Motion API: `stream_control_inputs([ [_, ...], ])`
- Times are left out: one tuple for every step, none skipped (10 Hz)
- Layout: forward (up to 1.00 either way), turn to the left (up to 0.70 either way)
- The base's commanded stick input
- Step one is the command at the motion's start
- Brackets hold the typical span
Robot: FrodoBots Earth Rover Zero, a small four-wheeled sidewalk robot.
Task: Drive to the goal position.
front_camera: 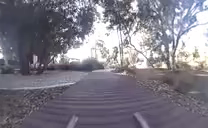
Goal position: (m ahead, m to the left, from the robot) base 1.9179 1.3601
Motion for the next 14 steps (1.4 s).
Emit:
stream_control_inputs([
  [1.00,0.00],
  [1.00,0.00],
  [1.00,0.00],
  [1.00,0.00],
  [1.00,0.00],
  [1.00,0.00],
  [1.00,0.06],
  [1.00,0.14],
  [1.00,0.15],
  [1.00,0.15],
  [1.00,0.11],
  [1.00,0.07],
  [1.00,0.03],
  [1.00,0.00],
])
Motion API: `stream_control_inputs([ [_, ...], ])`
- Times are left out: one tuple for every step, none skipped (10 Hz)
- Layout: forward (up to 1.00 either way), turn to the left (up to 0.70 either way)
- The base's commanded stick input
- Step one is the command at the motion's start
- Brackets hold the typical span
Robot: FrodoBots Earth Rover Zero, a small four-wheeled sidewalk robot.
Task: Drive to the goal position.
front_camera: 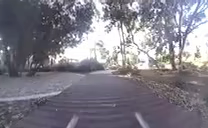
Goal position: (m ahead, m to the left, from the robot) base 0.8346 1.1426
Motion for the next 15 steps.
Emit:
stream_control_inputs([
  [1.00,0.00],
  [1.00,0.00],
  [1.00,0.00],
  [1.00,0.00],
  [1.00,0.00],
  [1.00,0.00],
  [1.00,0.00],
  [1.00,0.24],
  [1.00,0.40],
  [1.00,0.40],
  [1.00,0.40],
  [1.00,0.40],
  [1.00,0.32],
  [1.00,0.10],
  [1.00,0.00],
])
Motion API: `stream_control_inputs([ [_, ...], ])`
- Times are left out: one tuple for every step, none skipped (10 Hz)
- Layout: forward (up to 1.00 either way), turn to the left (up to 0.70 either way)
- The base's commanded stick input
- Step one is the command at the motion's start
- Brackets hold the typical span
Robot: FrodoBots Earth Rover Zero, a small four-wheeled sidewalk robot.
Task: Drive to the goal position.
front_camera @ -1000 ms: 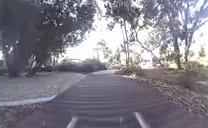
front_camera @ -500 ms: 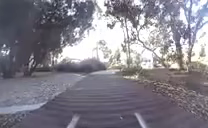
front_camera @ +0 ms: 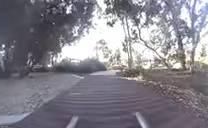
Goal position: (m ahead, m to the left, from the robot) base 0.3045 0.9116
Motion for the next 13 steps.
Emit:
stream_control_inputs([
  [1.00,0.00],
  [1.00,0.00],
  [1.00,0.00],
  [1.00,0.00],
  [1.00,0.00],
  [1.00,0.00],
  [1.00,-0.15],
  [1.00,-0.30],
  [1.00,-0.40],
  [1.00,-0.40],
  [1.00,-0.40],
  [1.00,-0.40],
  [1.00,-0.40],
])
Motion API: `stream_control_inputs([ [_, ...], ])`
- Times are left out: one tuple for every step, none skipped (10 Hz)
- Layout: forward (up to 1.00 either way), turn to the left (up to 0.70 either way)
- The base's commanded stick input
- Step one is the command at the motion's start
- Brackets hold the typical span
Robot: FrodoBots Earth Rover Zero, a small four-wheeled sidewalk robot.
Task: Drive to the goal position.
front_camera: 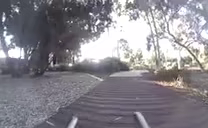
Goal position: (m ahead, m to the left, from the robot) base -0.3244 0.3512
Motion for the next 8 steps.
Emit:
stream_control_inputs([
  [1.00,-0.40],
  [1.00,-0.20],
  [1.00,0.00],
  [1.00,0.00],
  [1.00,0.00],
  [1.00,0.00],
  [1.00,0.00],
  [1.00,0.00],
])
